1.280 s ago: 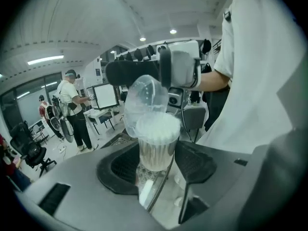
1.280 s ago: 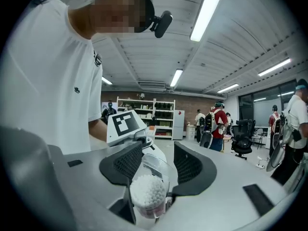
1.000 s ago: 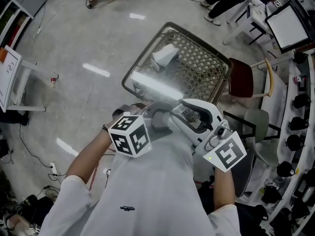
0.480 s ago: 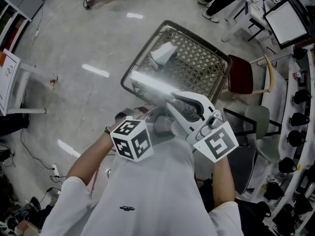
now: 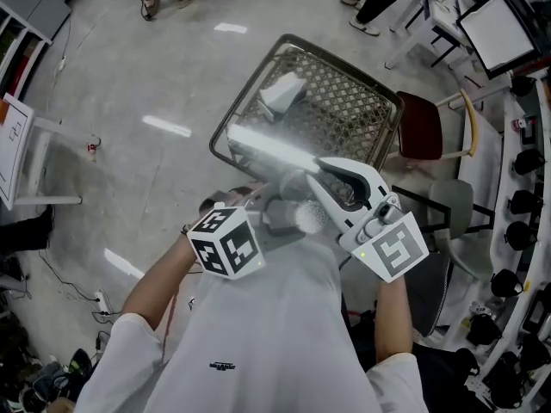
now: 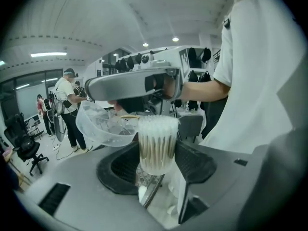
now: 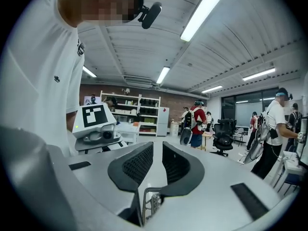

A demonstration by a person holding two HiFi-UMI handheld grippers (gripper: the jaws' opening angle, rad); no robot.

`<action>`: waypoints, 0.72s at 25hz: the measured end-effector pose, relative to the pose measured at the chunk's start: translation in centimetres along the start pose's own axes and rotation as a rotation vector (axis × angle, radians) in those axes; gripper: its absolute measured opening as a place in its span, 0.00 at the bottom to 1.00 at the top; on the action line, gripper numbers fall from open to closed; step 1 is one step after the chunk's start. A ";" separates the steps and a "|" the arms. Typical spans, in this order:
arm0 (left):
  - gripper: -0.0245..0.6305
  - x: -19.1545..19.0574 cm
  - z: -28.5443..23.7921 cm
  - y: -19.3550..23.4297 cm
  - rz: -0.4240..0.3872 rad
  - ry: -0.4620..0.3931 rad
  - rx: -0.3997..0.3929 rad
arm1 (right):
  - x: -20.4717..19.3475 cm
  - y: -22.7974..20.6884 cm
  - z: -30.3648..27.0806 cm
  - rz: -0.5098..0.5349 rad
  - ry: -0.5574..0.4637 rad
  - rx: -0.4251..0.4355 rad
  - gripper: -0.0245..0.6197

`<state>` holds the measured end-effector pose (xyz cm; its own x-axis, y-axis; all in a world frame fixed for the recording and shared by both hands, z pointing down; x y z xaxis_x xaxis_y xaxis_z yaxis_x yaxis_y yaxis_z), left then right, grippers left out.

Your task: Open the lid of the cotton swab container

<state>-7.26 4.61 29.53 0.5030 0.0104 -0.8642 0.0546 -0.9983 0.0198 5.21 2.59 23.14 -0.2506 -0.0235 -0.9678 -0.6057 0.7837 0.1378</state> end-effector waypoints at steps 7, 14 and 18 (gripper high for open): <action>0.38 -0.3 1.1 1.1 0.080 -0.039 0.108 | 1.2 -1.4 2.3 0.023 -0.053 -0.111 0.12; 0.38 0.0 2.1 1.8 0.175 -0.101 0.251 | 0.3 -1.8 5.9 -0.010 -0.106 -0.269 0.12; 0.38 -0.1 3.1 2.4 0.260 -0.170 0.329 | -1.4 -0.7 8.0 -0.065 -0.090 -0.383 0.12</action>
<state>-9.84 1.99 28.09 0.3135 -0.2255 -0.9224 -0.3457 -0.9318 0.1103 12.05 7.05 22.74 -0.1459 0.0025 -0.9893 -0.8603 0.4934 0.1281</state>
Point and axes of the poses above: the fingertips, and each gripper's own axes: z backward along the fingers, y to its left, x out of its top, the point moved 9 cm from there along z, backward along the fingers, and after that the axes turned 4 degrees about z, right-handed, at the moved point
